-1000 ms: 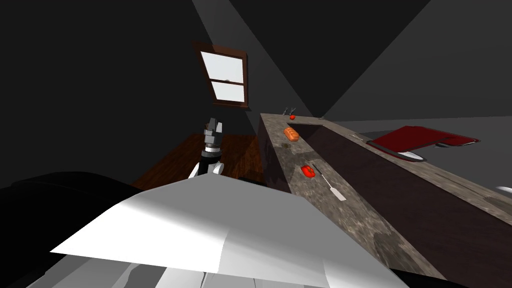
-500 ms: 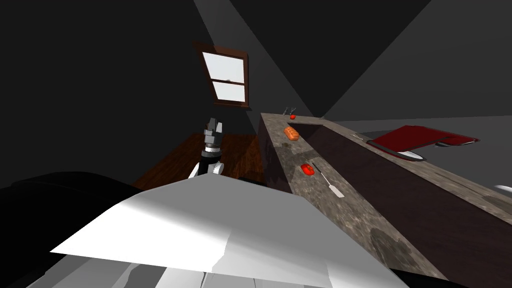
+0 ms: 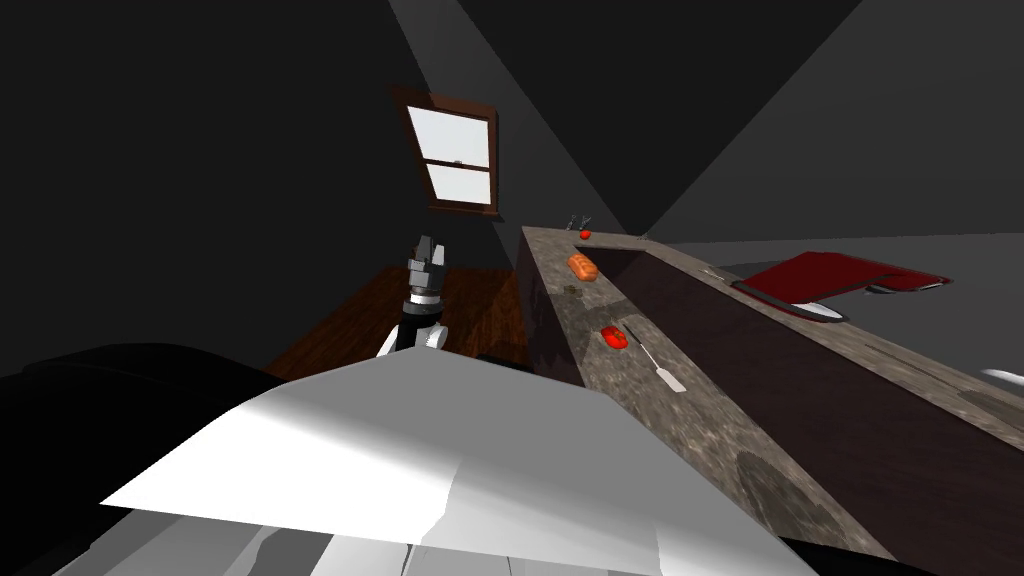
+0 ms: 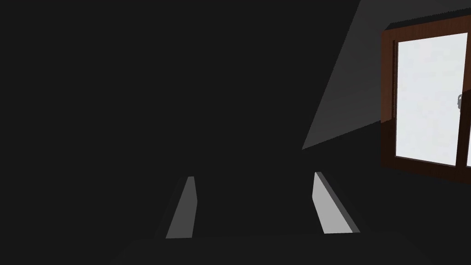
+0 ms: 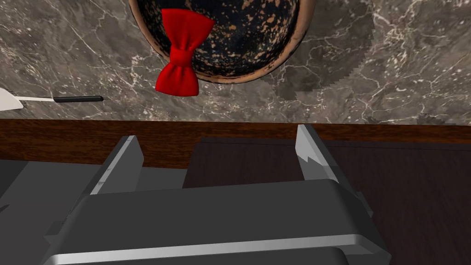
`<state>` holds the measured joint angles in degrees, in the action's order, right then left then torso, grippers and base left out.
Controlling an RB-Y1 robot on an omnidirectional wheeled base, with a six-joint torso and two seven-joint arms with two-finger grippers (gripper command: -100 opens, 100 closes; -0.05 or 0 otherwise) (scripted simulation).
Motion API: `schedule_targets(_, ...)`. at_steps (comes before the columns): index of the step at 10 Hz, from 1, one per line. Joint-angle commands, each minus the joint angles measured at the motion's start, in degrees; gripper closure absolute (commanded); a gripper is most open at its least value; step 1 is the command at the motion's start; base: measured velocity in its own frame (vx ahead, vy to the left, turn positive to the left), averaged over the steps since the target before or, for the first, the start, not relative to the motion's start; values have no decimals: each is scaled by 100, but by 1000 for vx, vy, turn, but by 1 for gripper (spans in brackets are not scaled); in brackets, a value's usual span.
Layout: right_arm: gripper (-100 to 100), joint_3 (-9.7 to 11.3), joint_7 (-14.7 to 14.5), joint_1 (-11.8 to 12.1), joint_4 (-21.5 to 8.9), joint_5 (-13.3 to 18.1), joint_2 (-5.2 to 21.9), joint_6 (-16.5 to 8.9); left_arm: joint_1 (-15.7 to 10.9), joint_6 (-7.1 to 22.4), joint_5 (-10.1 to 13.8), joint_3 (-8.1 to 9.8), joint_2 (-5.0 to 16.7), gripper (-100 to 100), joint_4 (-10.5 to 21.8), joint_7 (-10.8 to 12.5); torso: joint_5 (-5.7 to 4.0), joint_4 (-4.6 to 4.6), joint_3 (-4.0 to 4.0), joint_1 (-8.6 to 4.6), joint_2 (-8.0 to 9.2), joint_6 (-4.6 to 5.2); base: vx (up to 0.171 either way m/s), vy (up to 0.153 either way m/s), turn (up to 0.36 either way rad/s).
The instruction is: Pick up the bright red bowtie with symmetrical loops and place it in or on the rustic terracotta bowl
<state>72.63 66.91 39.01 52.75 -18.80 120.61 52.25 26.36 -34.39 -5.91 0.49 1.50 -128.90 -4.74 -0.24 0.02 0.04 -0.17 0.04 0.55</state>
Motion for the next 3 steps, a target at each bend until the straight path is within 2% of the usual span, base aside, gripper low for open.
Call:
schedule_targets(1, 0, 0, 0, 0, 0, 0, 0, 0, 0, 0, 0, 0, 0, 0, 0, 0, 0, 0, 0, 0, 0, 0, 0, 0, 0)
schedule_targets(3, 0, 0, 0, 0, 0, 0, 0, 0, 0, 0, 0, 0, 0, 0, 0, 0, 0, 0, -1, 0, -1, 0, 0, 0, 0)
